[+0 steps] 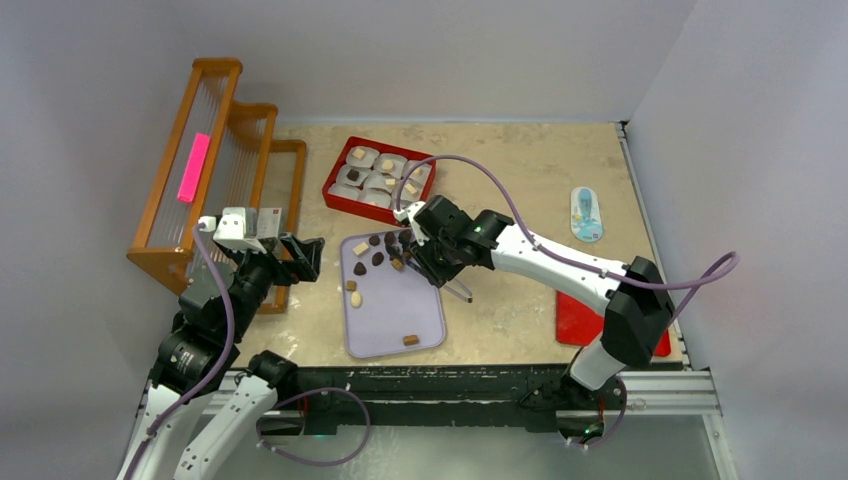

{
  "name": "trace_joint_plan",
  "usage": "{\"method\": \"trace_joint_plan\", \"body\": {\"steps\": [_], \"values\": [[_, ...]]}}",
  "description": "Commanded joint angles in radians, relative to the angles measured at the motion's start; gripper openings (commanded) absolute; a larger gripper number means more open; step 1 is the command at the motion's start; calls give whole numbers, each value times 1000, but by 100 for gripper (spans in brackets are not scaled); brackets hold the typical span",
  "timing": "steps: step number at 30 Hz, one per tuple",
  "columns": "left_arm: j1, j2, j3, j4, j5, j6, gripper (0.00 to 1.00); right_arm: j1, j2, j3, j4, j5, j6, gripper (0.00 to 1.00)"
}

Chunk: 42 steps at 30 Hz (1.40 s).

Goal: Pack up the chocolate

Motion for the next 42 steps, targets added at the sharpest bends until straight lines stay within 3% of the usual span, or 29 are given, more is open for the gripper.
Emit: {"method": "trace_joint_plan", "body": {"steps": [1,42], "values": [[-3,-7,-1,35,1,-8,100,1,10,-7,-7,-22,10,39],[-2,-14,-1,36,-3,-8,100,39,174,33,10,-80,18,37]]}}
